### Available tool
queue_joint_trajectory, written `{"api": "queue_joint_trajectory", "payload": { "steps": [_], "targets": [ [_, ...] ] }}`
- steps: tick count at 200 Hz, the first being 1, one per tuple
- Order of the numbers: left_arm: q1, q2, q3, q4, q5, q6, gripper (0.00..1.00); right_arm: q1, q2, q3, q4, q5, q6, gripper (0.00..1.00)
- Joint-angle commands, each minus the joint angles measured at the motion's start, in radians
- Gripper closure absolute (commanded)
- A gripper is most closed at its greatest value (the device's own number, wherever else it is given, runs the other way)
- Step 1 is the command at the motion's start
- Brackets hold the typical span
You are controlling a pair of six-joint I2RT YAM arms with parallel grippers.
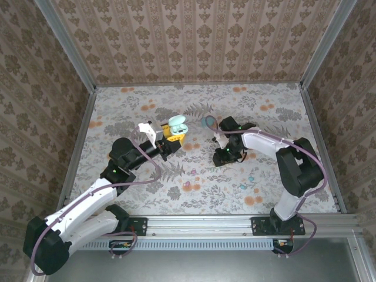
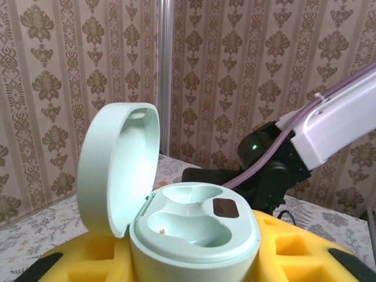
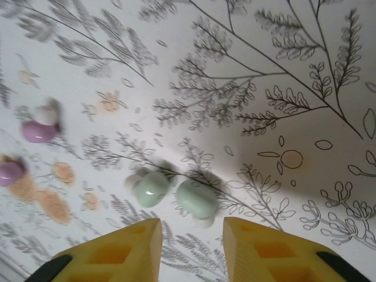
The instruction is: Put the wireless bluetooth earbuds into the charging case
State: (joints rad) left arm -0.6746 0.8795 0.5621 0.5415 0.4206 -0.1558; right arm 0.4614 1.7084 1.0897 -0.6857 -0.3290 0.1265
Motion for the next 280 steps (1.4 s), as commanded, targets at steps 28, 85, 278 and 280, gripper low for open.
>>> {"api": "queue_joint_trajectory", "payload": {
  "steps": [28, 85, 278, 280],
  "targets": [
    [-0.005, -0.022, 0.018, 0.004, -0.008, 0.026, 0.67, 0.023, -0.001, -0.004, -0.007, -0.053, 0.049, 0.69],
    [-0.003, -0.024, 0.016, 0.000, -0.006, 0.025, 0.67, 0.035, 0.039, -0.013, 0.011, -0.047, 0.072, 0.70],
    [0.000, 0.017, 0.034, 0.012, 0.001, 0.024, 0.67, 0.001, 0.087, 0.008, 0.025, 0.016, 0.065, 0.69],
    [0.000, 0.018, 0.033, 0.012, 0.001, 0.023, 0.67, -0.001, 0.088, 0.008, 0.023, 0.018, 0.065, 0.69]
  ]
}}
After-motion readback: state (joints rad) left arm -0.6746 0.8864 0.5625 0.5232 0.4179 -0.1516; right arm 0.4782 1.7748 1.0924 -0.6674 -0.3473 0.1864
